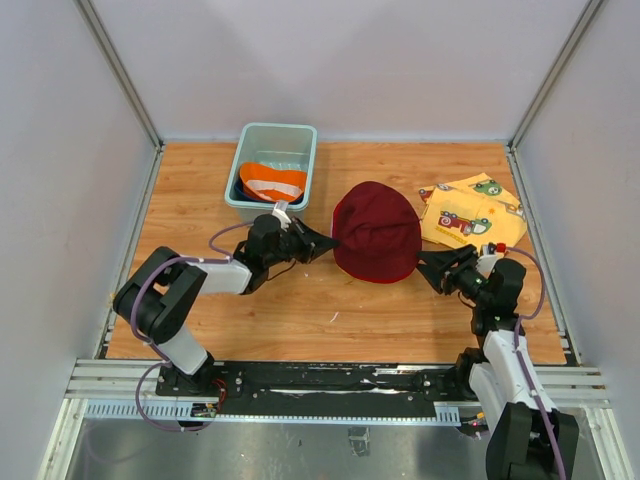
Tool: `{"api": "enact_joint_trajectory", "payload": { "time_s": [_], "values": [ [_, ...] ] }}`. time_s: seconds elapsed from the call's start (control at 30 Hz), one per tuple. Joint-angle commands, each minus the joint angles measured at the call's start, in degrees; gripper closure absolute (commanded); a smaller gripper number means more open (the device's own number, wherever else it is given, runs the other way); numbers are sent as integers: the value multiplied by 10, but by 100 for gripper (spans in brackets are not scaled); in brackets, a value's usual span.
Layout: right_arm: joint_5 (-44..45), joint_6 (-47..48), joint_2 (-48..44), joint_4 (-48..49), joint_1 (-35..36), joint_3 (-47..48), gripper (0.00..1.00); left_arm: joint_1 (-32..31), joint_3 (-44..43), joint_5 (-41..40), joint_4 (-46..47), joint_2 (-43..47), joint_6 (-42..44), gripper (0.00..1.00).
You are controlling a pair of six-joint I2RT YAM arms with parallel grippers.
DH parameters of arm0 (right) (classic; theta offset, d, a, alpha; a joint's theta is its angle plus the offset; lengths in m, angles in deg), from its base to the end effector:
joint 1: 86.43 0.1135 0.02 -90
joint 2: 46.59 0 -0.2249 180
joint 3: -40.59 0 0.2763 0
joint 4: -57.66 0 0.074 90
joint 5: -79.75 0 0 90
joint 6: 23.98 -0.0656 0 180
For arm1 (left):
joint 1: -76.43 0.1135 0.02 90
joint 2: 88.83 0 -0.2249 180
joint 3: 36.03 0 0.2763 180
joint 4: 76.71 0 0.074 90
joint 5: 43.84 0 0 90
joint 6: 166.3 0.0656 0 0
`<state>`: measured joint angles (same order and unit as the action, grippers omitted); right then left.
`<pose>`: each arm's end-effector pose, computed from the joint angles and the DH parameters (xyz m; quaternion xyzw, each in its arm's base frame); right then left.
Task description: Stack the hats
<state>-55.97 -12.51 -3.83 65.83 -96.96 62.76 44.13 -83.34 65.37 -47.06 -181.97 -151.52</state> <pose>0.2352 0.0040 0.1433 0.3302 0.6827 0.5738 0.3092 0.2889 -0.2082 0.1020 -0.1952 0.7704 -0.5565 0.2425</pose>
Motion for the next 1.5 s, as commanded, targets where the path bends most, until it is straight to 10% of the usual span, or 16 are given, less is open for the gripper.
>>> {"api": "enact_joint_trajectory", "payload": {
  "time_s": [0.0,0.77,1.03,1.47],
  "values": [
    [-6,-14,-11,14,-1,4,51,-9,14,18,-24,13,12,99],
    [18,-20,85,84,32,72,65,-50,42,33,-16,63,-11,99],
    [16,-9,104,76,32,85,78,-11,22,-124,-147,210,57,49],
    [8,5,113,66,32,92,82,41,-45,-51,-92,91,60,42]
  ]
}}
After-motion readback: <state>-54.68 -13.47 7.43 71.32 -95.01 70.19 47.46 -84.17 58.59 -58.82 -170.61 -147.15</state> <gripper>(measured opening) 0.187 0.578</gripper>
